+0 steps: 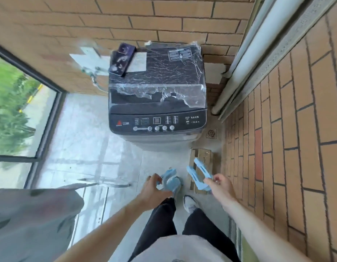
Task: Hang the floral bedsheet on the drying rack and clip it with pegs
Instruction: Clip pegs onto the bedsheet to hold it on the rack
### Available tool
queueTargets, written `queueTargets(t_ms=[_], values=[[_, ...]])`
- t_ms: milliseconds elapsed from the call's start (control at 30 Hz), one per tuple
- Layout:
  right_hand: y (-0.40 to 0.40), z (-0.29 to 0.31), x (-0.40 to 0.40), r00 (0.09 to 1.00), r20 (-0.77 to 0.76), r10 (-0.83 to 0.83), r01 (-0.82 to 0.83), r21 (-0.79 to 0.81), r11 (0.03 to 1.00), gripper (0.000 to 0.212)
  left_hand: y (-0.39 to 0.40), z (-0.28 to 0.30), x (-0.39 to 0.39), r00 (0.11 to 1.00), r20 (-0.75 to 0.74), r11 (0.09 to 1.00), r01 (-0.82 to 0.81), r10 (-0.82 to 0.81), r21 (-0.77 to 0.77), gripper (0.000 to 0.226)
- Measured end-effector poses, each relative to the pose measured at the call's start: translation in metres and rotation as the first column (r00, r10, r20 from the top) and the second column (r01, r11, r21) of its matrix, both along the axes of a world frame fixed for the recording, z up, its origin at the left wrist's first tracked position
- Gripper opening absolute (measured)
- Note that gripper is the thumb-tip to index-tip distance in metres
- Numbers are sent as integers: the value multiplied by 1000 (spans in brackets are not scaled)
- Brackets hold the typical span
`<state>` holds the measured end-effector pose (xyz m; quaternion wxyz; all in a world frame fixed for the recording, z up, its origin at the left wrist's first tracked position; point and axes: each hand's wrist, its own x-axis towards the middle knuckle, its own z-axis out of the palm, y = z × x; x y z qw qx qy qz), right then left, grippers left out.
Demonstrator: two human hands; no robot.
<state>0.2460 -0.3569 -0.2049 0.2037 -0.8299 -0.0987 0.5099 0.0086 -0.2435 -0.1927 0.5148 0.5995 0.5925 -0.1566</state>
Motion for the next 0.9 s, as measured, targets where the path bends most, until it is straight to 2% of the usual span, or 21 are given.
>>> queueTargets(t_ms=[133,267,333,433,533,567,700,833,900], values=[[22,43,-26,992,-15,123,-121,94,988,30,-19,50,-37,986,15,973,-168,168,157,53],[35,69,-46,970,-26,242,-235,159,959,46,-51,89,-65,915,94,875,-403,392,269,72],[32,81,-60,958,-51,284,-268,205,941,57,-75,109,-78,846,147,789,-531,512,308,74],[25,95,-78,936,-181,302,-254,245,936,69,-107,130,-93,750,218,665,-657,624,356,77],[21,120,-106,885,-284,368,-288,287,914,63,-141,155,-121,661,266,542,-738,702,403,76],[25,131,-123,861,-303,409,-311,323,894,60,-152,166,-138,605,297,474,-780,738,409,77],[41,170,-176,780,-324,535,-365,459,810,54,-173,201,-192,489,371,311,-840,789,445,80],[53,199,-249,749,-262,608,-394,561,728,73,-195,232,-253,442,410,196,-833,798,517,78],[56,206,-284,739,-222,636,-404,610,682,74,-204,248,-285,433,415,159,-821,800,549,78]])
